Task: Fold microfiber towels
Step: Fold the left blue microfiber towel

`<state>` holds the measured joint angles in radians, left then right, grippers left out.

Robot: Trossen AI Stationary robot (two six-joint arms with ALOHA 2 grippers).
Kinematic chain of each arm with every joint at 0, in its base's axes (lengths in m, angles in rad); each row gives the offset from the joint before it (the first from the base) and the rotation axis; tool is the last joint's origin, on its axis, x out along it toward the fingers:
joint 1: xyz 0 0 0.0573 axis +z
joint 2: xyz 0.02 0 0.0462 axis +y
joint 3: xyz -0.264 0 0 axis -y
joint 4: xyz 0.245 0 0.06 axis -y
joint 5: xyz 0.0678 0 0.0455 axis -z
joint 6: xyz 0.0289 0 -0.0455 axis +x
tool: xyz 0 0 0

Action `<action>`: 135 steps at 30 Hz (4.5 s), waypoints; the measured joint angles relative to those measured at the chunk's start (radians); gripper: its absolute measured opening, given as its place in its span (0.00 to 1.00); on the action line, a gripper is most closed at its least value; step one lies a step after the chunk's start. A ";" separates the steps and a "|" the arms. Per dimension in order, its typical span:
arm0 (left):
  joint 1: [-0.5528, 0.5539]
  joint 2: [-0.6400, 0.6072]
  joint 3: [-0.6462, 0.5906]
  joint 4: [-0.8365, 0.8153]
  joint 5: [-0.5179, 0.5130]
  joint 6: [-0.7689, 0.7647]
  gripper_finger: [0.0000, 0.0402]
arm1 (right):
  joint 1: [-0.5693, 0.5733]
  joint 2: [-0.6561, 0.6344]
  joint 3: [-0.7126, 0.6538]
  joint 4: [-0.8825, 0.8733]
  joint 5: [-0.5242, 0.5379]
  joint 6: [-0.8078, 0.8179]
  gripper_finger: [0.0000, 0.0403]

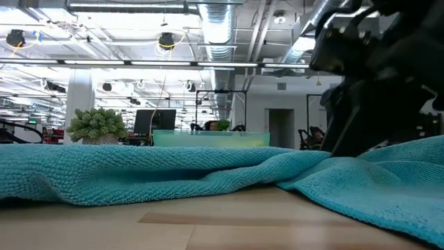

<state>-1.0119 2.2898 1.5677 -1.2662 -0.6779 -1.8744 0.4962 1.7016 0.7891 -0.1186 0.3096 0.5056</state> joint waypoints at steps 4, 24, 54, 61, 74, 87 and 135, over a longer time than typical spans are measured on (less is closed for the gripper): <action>0.000 0.000 0.000 0.001 -0.006 0.000 0.06 | -0.015 0.024 0.000 0.024 -0.006 0.000 0.62; 0.002 0.000 0.000 0.005 -0.003 0.006 0.06 | 0.263 -0.123 0.001 0.066 0.006 -0.250 0.02; 0.002 0.000 0.075 -0.033 0.120 0.067 0.06 | 0.252 -0.079 -0.001 -0.007 0.145 -0.056 0.49; 0.001 0.000 0.075 -0.030 0.116 0.056 0.06 | 0.330 -0.004 0.001 0.084 0.097 0.103 0.48; 0.001 0.000 0.074 -0.012 0.094 0.056 0.06 | 0.336 0.119 0.000 0.165 0.186 0.202 0.46; 0.015 0.002 0.118 -0.041 0.094 0.048 0.06 | 0.350 0.067 0.094 0.144 0.180 0.031 0.04; 0.231 -0.085 0.249 0.257 -0.096 0.637 0.19 | 0.630 -0.215 0.120 -0.387 0.362 0.468 0.06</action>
<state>-0.7809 2.2047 1.8169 -1.0096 -0.7735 -1.2374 1.1264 1.4866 0.9096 -0.5053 0.6721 0.9731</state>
